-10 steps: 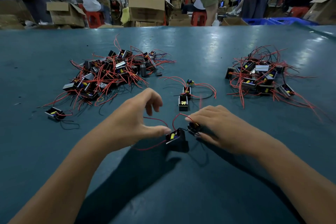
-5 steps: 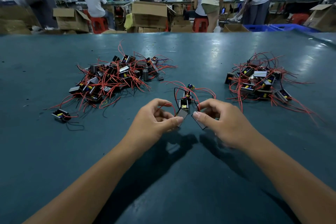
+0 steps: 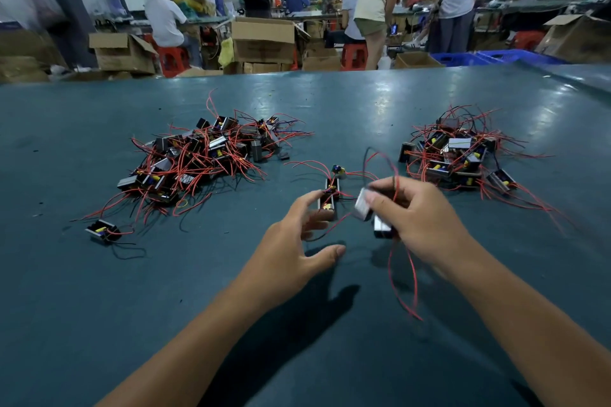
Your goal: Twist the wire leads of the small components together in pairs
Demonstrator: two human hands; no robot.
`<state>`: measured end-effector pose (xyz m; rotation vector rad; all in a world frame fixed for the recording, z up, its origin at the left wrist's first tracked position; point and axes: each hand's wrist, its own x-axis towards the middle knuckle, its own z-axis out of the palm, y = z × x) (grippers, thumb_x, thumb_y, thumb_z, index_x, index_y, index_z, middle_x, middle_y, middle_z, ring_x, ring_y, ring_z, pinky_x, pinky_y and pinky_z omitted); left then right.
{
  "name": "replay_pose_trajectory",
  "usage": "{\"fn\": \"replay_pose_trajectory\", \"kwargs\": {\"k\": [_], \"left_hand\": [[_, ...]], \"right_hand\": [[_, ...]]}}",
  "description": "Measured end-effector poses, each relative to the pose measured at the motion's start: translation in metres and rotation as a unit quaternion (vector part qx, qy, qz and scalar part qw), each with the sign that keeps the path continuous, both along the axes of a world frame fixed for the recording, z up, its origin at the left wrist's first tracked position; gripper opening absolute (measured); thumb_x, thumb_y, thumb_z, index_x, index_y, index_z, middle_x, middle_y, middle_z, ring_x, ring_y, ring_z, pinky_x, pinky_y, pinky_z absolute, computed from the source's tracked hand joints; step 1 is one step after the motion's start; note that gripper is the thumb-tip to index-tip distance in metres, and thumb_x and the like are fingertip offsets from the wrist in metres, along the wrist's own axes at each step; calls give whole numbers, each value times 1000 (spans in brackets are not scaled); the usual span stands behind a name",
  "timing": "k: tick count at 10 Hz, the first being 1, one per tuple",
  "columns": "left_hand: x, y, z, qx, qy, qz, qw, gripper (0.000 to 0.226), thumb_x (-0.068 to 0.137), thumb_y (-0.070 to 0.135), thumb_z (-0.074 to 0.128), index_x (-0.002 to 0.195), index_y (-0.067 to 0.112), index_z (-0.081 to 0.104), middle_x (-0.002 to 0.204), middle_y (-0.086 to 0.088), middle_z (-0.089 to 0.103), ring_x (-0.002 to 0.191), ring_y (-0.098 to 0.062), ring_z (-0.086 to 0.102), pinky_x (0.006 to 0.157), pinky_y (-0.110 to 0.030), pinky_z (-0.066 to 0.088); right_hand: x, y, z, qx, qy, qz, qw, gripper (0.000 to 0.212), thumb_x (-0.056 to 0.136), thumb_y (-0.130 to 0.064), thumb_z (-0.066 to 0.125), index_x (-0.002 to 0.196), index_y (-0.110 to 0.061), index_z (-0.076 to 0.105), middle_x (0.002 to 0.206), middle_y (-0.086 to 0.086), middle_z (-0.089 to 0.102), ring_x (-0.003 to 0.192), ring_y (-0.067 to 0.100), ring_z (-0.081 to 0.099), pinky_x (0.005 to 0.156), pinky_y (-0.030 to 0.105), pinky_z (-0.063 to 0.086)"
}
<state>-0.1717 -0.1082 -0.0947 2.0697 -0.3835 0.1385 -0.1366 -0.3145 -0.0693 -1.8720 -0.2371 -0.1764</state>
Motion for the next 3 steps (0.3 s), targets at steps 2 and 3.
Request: {"fn": "replay_pose_trajectory", "kwargs": {"k": [2, 3], "left_hand": [[2, 5, -10, 72, -30, 34, 996, 73, 91, 34, 70, 150, 34, 27, 138, 22, 51, 129, 5, 46, 112, -29, 38], [2, 10, -12, 65, -49, 52, 995, 67, 92, 36, 68, 148, 33, 31, 134, 25, 51, 124, 8, 46, 109, -31, 41]], "right_hand": [[44, -42, 22, 18, 20, -130, 991, 17, 88, -29, 72, 86, -12, 70, 67, -1, 66, 52, 9, 58, 50, 29, 51], [75, -59, 50, -30, 32, -178, 983, 22, 87, -33, 72, 83, -11, 69, 74, 8, 65, 54, 20, 62, 53, 31, 51]]}}
